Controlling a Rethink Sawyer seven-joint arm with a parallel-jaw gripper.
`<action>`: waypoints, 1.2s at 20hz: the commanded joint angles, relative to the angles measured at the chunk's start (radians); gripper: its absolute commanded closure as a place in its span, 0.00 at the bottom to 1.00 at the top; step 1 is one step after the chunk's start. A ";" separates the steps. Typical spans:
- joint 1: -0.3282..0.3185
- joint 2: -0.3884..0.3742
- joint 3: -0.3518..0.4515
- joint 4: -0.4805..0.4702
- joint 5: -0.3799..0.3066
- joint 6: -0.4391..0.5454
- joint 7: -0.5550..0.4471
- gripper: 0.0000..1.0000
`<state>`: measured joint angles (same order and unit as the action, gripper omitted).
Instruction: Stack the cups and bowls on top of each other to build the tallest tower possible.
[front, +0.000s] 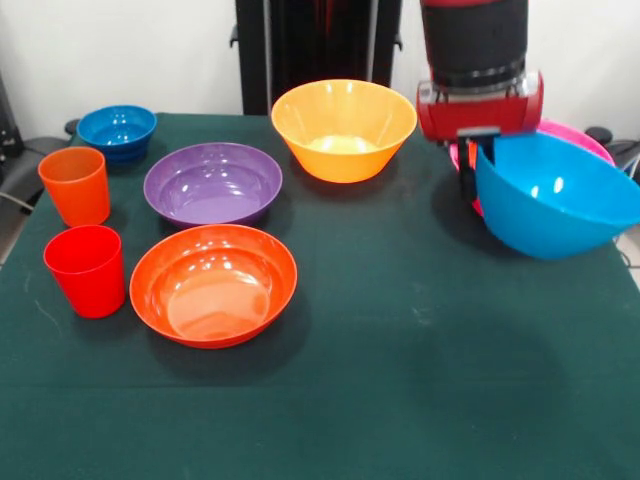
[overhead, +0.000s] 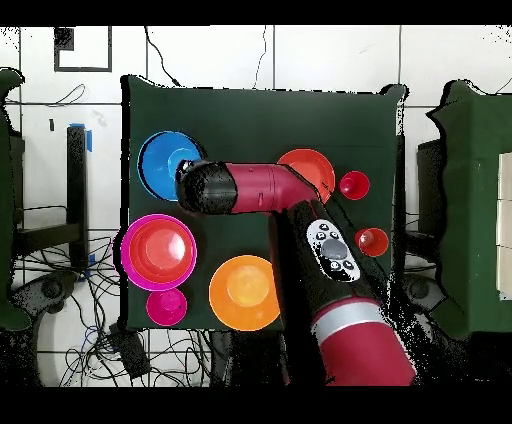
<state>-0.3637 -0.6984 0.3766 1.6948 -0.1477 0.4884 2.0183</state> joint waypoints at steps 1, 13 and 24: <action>-0.012 -0.130 0.041 0.210 0.046 0.096 0.053 1.00; 0.020 -0.286 -0.021 0.304 0.102 0.173 0.100 1.00; 0.029 -0.352 -0.026 0.373 0.157 0.173 0.116 1.00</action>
<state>-0.3528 -1.0089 0.3703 1.9638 -0.0361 0.5830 2.0183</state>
